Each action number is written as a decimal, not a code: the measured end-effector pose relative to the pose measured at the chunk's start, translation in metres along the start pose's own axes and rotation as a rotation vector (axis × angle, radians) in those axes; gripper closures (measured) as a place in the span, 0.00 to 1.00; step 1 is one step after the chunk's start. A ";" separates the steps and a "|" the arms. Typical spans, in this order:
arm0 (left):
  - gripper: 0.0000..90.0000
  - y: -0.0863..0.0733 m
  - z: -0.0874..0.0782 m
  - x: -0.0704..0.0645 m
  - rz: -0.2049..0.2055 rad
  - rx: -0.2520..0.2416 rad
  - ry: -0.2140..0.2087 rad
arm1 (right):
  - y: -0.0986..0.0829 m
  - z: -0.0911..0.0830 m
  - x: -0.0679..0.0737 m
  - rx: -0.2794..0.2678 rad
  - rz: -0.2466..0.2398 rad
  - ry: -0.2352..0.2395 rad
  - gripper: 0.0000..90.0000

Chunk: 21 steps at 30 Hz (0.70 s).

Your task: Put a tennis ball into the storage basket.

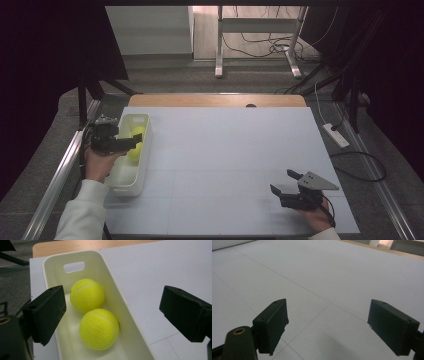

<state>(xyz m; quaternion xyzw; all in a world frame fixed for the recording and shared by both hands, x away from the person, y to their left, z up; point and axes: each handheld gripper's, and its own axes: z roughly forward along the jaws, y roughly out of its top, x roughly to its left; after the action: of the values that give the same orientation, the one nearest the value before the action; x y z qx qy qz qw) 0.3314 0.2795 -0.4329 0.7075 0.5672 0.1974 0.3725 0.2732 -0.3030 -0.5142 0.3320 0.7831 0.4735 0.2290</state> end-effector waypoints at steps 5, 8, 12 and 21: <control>0.08 -0.001 -0.004 -0.001 -0.004 -0.024 -0.024 | 0.000 0.000 0.000 0.000 0.000 -0.002 0.18; 0.08 0.000 -0.008 -0.003 0.001 -0.044 -0.048 | 0.000 0.000 0.000 0.000 0.000 0.000 0.18; 0.08 0.000 -0.011 -0.007 0.016 -0.065 -0.064 | 0.000 0.000 -0.001 0.001 -0.001 -0.005 0.18; 0.09 0.000 -0.013 -0.020 0.058 -0.109 -0.103 | 0.000 0.001 -0.001 0.003 0.000 0.003 0.18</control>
<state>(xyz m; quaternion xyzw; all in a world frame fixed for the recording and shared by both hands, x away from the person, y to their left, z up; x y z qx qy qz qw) 0.3172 0.2644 -0.4217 0.7117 0.5148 0.2020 0.4333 0.2750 -0.3034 -0.5149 0.3316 0.7840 0.4730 0.2272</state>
